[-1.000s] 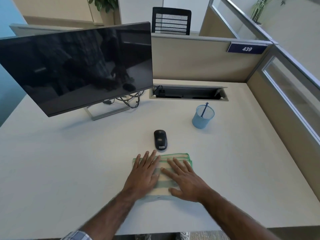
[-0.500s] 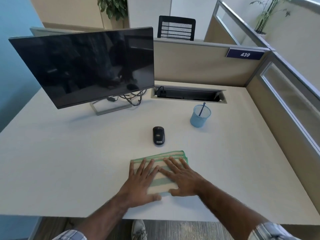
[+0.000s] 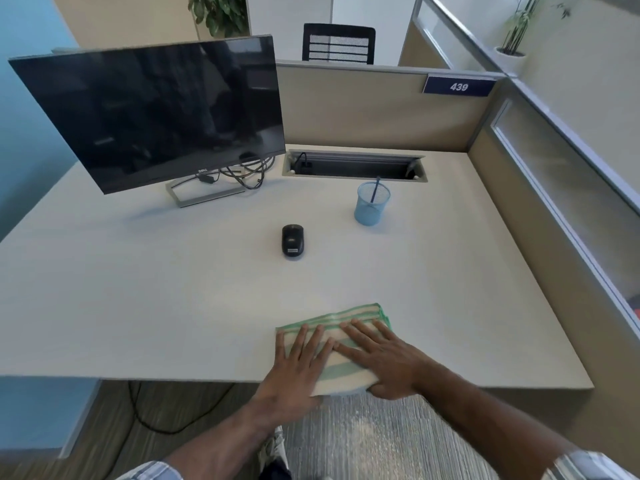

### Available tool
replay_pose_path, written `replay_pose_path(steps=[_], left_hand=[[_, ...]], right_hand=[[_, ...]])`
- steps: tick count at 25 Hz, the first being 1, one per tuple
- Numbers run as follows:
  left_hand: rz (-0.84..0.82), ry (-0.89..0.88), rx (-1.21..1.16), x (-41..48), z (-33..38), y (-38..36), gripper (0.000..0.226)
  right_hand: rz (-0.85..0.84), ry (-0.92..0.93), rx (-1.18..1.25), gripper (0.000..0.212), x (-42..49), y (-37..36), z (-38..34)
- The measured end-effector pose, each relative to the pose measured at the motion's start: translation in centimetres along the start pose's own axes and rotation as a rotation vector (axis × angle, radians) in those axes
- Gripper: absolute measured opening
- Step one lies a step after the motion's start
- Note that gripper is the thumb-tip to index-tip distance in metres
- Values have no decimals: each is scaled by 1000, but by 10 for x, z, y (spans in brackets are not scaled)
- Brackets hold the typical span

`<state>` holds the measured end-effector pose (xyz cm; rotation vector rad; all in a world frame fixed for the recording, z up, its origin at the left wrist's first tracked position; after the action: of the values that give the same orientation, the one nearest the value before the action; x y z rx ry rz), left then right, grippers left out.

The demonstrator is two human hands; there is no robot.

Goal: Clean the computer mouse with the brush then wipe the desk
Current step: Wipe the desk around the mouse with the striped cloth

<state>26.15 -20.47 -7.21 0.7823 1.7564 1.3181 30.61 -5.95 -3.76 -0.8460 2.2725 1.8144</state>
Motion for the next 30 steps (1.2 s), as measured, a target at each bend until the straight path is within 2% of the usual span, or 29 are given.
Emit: replay_pose_path(steps=[2, 5, 7, 9, 11, 13, 18, 21, 26, 30], left_hand=[[23, -40, 6, 4, 34, 12, 103], [8, -94, -93, 5, 101, 20, 105], [-50, -187, -126, 5, 150, 24, 97], [21, -322, -64, 6, 190, 43, 83], [101, -313, -114, 16, 193, 69, 76], [123, -237, -221, 29, 172, 89, 72], [257, 10, -234, 61, 64, 134, 71], [171, 90, -226, 75, 32, 125, 72], [-136, 32, -275, 73, 73, 68, 75], [-183, -32, -273, 60, 135, 50, 82]], right_hand=[[-1, -32, 11, 107, -31, -7, 7], [-17, -85, 35, 101, -88, -24, 21], [-43, -117, 53, 87, -130, -33, 33], [-72, -173, 68, 68, -160, -28, 45], [-95, -256, 17, 44, -171, -9, 58], [-48, -317, 1, 34, -164, 24, 68], [230, -263, -44, 41, -107, 110, 81], [201, -257, -67, 50, -70, 109, 88], [105, -291, 8, 59, -72, 54, 89], [123, -334, 100, 63, -116, 18, 88]])
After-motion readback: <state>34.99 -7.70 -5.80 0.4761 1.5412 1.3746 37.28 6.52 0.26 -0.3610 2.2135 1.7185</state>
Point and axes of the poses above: each hand's wrist, its own x-axis towards the middle knuckle, its own y-axis out of the back of the hand, z = x × y, the point moved 9 cm from there along x, towards the middle knuckle, and after that the axes turned 12 degrees about x, right-handed, at the moved point
